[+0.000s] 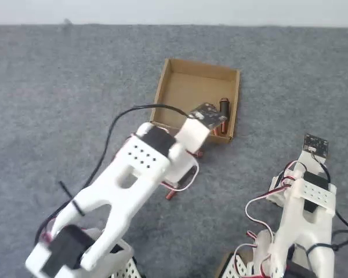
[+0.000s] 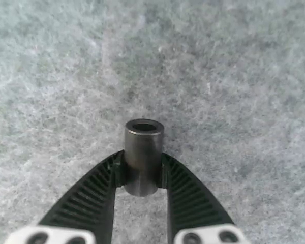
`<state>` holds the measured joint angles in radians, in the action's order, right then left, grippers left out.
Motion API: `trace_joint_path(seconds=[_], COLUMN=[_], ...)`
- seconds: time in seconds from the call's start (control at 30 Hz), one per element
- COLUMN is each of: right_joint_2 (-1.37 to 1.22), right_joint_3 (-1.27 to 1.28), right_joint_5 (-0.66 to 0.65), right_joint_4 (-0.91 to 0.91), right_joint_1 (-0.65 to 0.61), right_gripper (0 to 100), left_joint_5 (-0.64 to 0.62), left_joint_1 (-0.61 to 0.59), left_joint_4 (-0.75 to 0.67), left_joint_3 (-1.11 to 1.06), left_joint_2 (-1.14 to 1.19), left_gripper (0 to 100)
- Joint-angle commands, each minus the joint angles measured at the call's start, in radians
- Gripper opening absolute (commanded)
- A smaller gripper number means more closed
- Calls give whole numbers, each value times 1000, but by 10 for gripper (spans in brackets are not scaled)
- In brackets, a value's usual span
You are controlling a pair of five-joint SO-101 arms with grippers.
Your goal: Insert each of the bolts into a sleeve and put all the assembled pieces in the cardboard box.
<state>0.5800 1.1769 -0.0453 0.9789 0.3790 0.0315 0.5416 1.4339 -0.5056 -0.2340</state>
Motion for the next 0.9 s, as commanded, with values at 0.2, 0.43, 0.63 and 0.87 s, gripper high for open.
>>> trace_joint_path(seconds=[0.2,0.43,0.63,0.87], right_joint_2=[33,33,33,33], right_joint_3=[-6,-6,-6,-6], right_joint_5=[-12,-12,-12,-12], right_joint_4=[-15,-15,-15,-15], right_joint_1=[12,12,12,12], right_gripper=[9,9,9,9], left_joint_5=[14,14,15,144], left_joint_1=[55,51,25,-86], left_joint_4=[-87,-100,-175,-187], left_joint_3=[81,102,94,94], left_joint_2=[190,269,279,279], left_gripper=[152,250,250,250])
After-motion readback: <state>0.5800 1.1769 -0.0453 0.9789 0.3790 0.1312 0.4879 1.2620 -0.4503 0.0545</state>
